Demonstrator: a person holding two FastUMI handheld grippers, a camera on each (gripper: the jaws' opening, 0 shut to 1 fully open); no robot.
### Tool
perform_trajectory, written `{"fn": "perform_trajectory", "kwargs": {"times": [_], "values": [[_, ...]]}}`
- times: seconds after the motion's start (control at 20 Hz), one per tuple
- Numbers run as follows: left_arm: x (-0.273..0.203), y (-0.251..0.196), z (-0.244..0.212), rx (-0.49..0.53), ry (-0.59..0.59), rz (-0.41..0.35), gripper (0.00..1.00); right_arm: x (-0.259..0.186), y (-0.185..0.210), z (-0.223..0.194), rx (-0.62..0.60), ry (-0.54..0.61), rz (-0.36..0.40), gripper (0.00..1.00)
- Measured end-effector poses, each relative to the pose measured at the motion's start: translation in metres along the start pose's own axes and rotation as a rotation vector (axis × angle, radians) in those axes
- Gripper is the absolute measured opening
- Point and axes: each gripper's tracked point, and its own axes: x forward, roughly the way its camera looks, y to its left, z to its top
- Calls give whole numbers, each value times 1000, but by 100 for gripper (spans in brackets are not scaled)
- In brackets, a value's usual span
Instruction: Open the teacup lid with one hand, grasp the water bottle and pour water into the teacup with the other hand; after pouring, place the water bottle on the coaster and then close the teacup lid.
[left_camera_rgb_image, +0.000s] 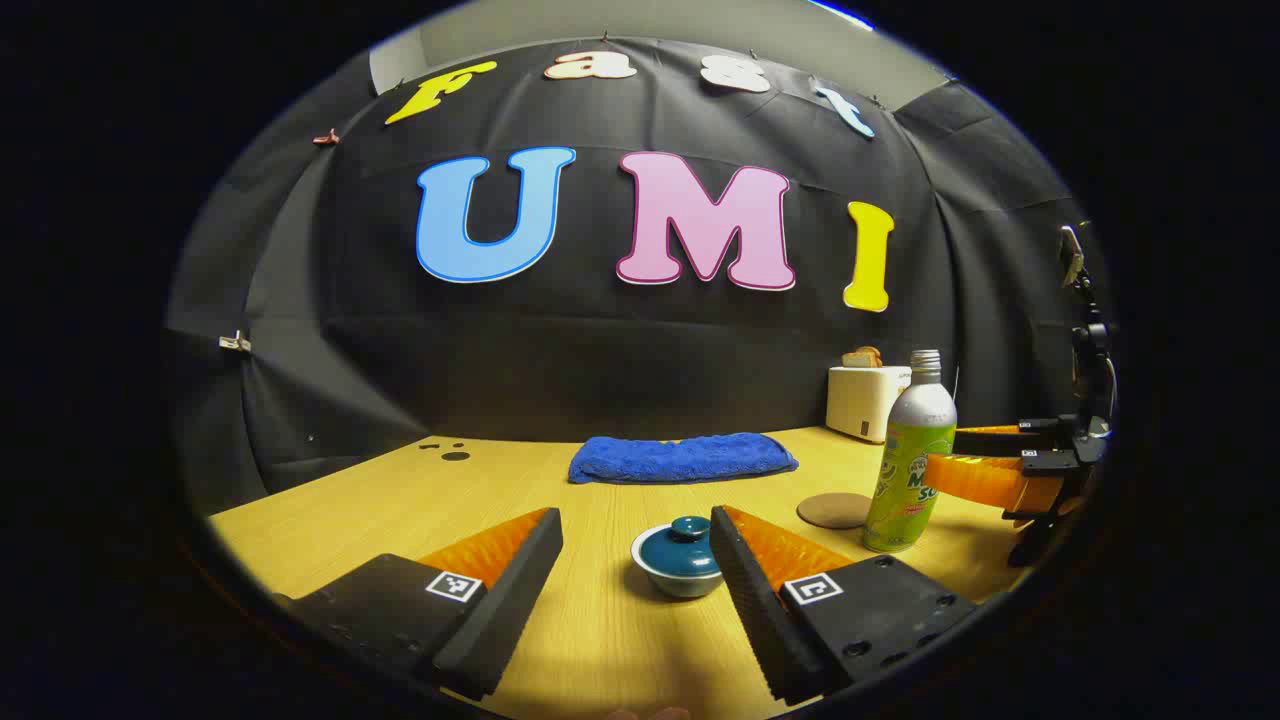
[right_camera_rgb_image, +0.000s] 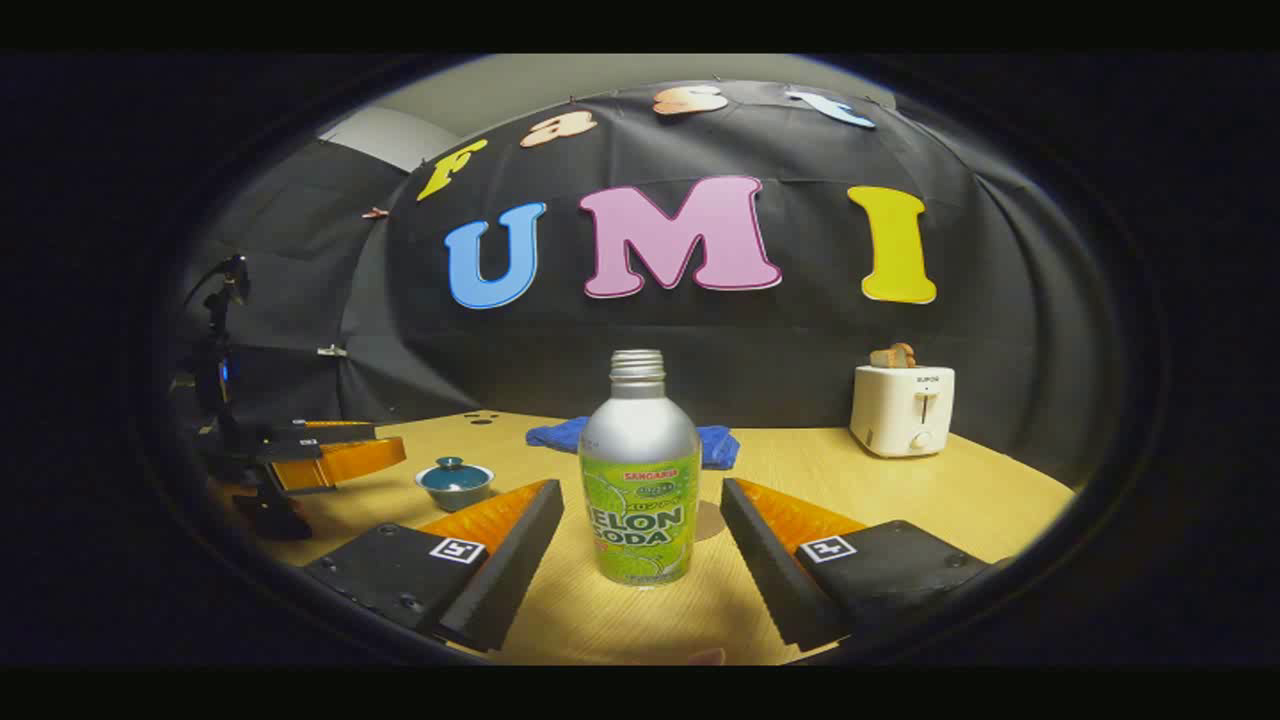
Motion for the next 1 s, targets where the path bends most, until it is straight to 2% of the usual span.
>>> {"fn": "perform_trajectory", "kwargs": {"times": [0.75,0.85,1.0], "values": [[2,3,-2,1,0,13,94,2,0,-1,0,-1,0,98],[2,-2,-1,1,-1,-4,94,2,0,-1,0,-1,-1,98],[7,-17,-1,4,-2,-88,94,2,0,-1,1,-1,-1,98]]}}
